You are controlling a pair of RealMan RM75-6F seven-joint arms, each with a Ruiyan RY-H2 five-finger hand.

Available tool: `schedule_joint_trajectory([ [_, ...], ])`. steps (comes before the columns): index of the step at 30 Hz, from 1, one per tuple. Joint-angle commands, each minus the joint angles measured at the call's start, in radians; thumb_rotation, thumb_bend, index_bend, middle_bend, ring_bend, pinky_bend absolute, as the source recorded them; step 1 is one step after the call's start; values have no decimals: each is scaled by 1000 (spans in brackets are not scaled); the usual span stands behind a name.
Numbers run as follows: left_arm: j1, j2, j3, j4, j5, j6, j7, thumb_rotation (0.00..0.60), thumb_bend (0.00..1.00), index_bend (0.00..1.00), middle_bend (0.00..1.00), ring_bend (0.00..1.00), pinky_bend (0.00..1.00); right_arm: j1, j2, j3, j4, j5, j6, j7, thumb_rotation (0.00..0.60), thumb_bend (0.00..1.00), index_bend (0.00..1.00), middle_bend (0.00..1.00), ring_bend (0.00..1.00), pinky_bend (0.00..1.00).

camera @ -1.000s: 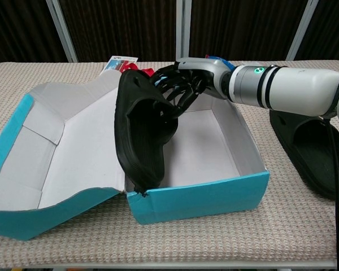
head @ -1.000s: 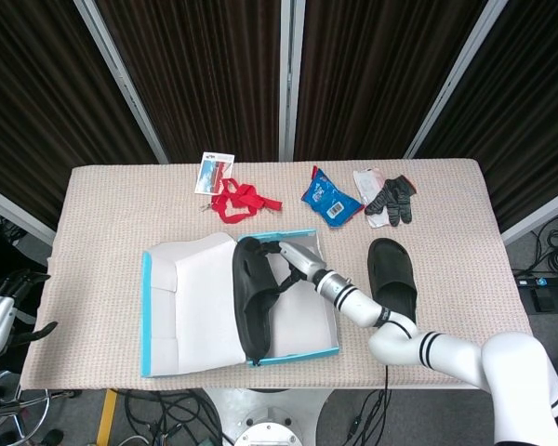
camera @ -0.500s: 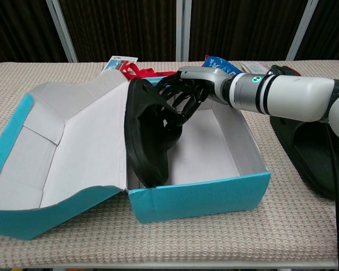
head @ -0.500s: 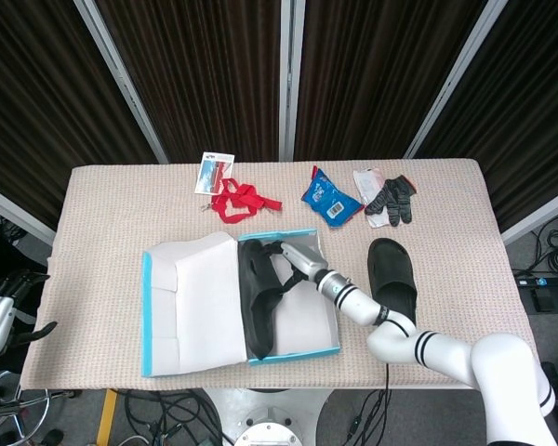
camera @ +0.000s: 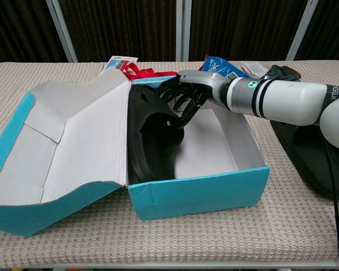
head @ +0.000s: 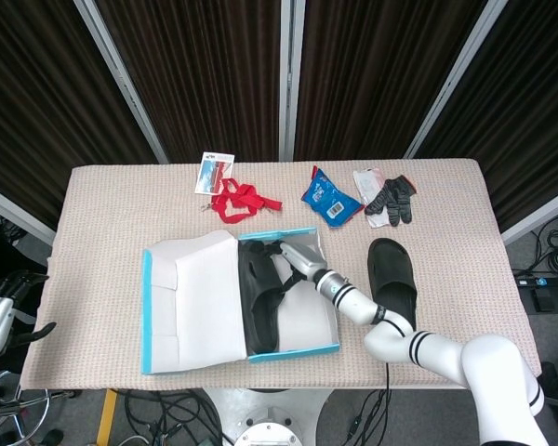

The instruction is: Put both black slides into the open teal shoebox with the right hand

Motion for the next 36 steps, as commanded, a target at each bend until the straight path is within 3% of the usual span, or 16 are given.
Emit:
schedule_joint_trajectory([
  [1, 1, 0, 0, 2, 1, 2, -2, 600, 144, 238, 235, 129, 196, 0, -2, -3, 3, -3, 0, 3, 600, 58, 433, 425, 147, 220],
  [7, 1, -1, 0, 3, 1, 3, -1, 600, 145, 238, 235, 129, 197, 1, 7, -7, -6, -13, 0, 10, 600, 26, 407, 402, 146, 221],
  [14, -1, 0, -1, -1, 1, -1, 1, 600, 144, 238, 235, 129, 196, 1, 53, -11, -59, -40, 6, 54, 600, 0, 134, 263, 43, 195],
  [21, -4, 2, 0, -8, 2, -6, 7, 600, 145, 239, 235, 129, 196, 0, 124, -31, -124, -56, -8, 57, 600, 0, 6, 170, 0, 157],
  [29, -8, 6, -1, -21, 4, -8, 17, 600, 145, 238, 235, 129, 196, -28, 248, -27, -271, -67, 48, 36, 600, 0, 0, 156, 0, 153],
  [36, -13, 8, -3, -32, 3, -12, 23, 600, 145, 238, 235, 129, 197, -69, 455, -8, -477, -29, 85, -64, 600, 0, 0, 156, 0, 153],
])
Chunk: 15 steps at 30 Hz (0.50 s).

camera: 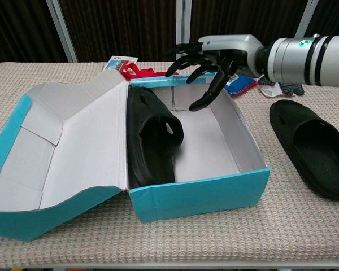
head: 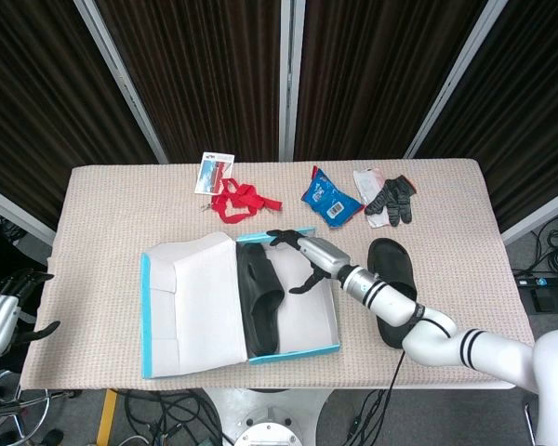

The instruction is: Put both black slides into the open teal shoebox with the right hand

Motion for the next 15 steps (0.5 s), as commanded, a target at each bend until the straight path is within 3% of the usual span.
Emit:
schedule_joint_trajectory([
  [1, -1, 0, -1, -2, 1, 2, 3, 600, 144, 239, 235, 129, 196, -28, 129, 13, -121, 38, 18, -101, 600, 0, 0, 157, 0, 153],
  [4, -1, 1, -1, -4, 3, 4, 6, 600, 144, 239, 235, 129, 196, -40, 241, 15, -221, 102, 16, -264, 600, 0, 0, 157, 0, 153],
  [10, -3, 0, 3, -8, 6, 2, 12, 600, 144, 238, 235, 129, 196, -52, 422, 4, -404, 357, 43, -580, 600, 0, 9, 164, 0, 153],
  [15, -4, -1, 3, -12, 9, 2, 17, 600, 145, 238, 235, 129, 196, 1, 521, -81, -474, 612, 36, -834, 600, 0, 48, 178, 0, 153],
])
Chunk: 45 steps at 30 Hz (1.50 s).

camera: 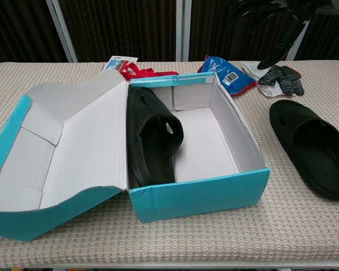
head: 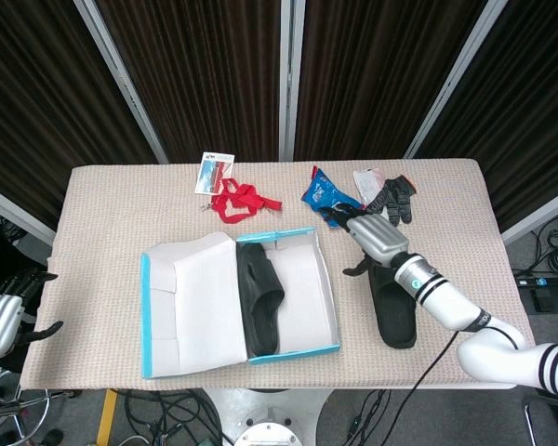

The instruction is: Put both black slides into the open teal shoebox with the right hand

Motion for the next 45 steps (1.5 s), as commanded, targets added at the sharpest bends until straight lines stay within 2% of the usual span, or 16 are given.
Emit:
schedule_joint_trajectory([
  [1, -1, 0, 1, -1, 0, -2, 1, 600, 144, 238, 235, 129, 196, 44, 127, -86, -110, 254, 12, -251, 600, 0, 50, 178, 0, 153],
  [9, -5, 0, 6, -3, 2, -13, -2, 600, 144, 239, 235, 129, 196, 131, 120, -240, -120, 536, 50, -520, 600, 0, 55, 165, 0, 153],
  [13, -6, 2, 7, -5, 3, -13, 0, 600, 145, 239, 235, 129, 196, 175, 92, -283, -110, 653, 53, -587, 600, 0, 34, 138, 0, 147],
  [26, 0, 8, 14, -14, 2, -12, 7, 600, 144, 238, 235, 129, 197, 192, -39, -305, 4, 716, 49, -624, 600, 0, 31, 133, 0, 122],
  [36, -3, 14, 12, -19, 0, -15, 8, 600, 145, 238, 235, 129, 196, 229, -133, -328, 129, 812, -19, -641, 600, 0, 30, 134, 0, 115],
  [45, -6, 21, 10, -30, 1, -17, 16, 600, 145, 238, 235, 129, 197, 239, -181, -346, 177, 826, -51, -629, 600, 0, 30, 142, 0, 115],
])
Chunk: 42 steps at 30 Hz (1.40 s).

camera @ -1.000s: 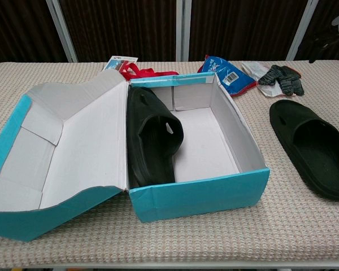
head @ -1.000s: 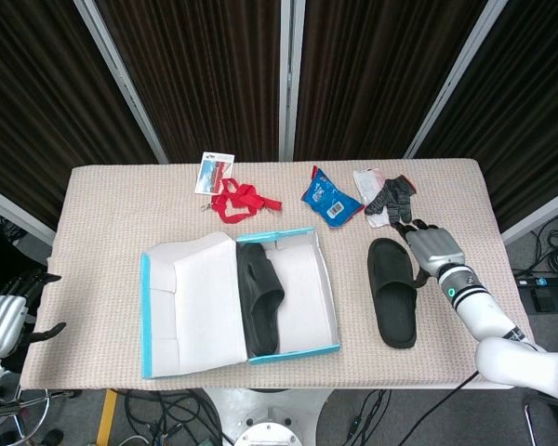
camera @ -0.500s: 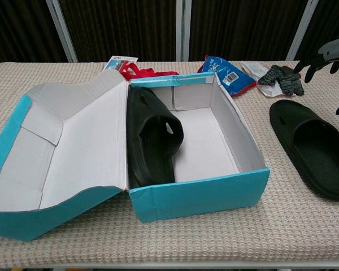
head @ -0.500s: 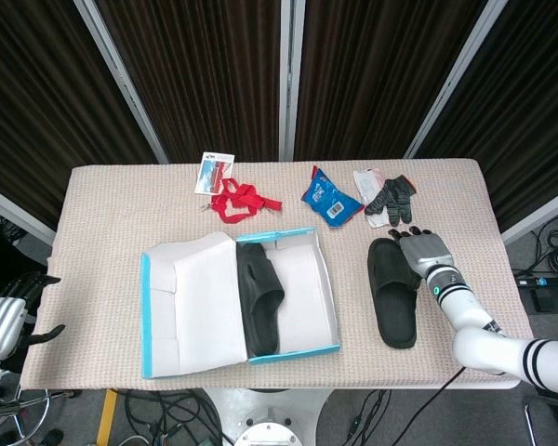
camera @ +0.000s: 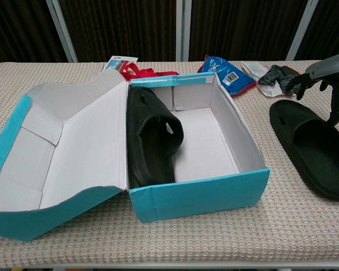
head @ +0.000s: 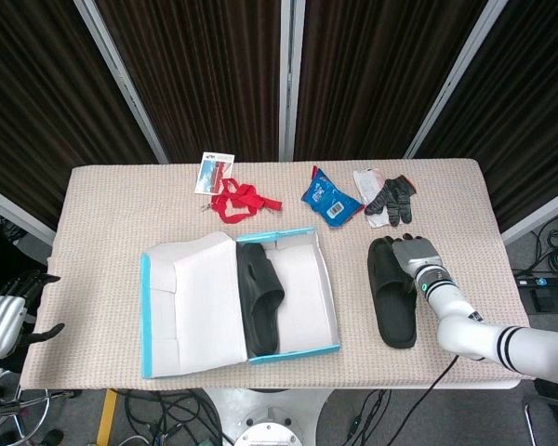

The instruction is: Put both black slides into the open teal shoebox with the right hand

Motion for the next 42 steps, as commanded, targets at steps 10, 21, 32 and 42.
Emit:
schedule_joint_trajectory([
  [10, -1, 1, 2, 0, -8, -14, -6, 600, 145, 239, 235, 129, 197, 36, -43, -39, 31, 61, -1, -13, 600, 0, 29, 153, 0, 113],
  [21, 0, -1, 2, 5, -7, -13, -11, 600, 145, 238, 235, 129, 197, 46, -81, -57, 61, 76, 30, -20, 600, 0, 118, 231, 0, 112],
  [32, 0, -4, 5, 9, -7, -17, -11, 600, 145, 239, 235, 129, 196, 33, -99, -53, 70, 73, 64, -36, 600, 26, 287, 326, 54, 107],
  [42, -2, -5, 6, 8, -4, -19, -9, 600, 145, 239, 235, 129, 197, -6, -50, -8, 14, -18, 137, -6, 600, 67, 385, 373, 94, 123],
])
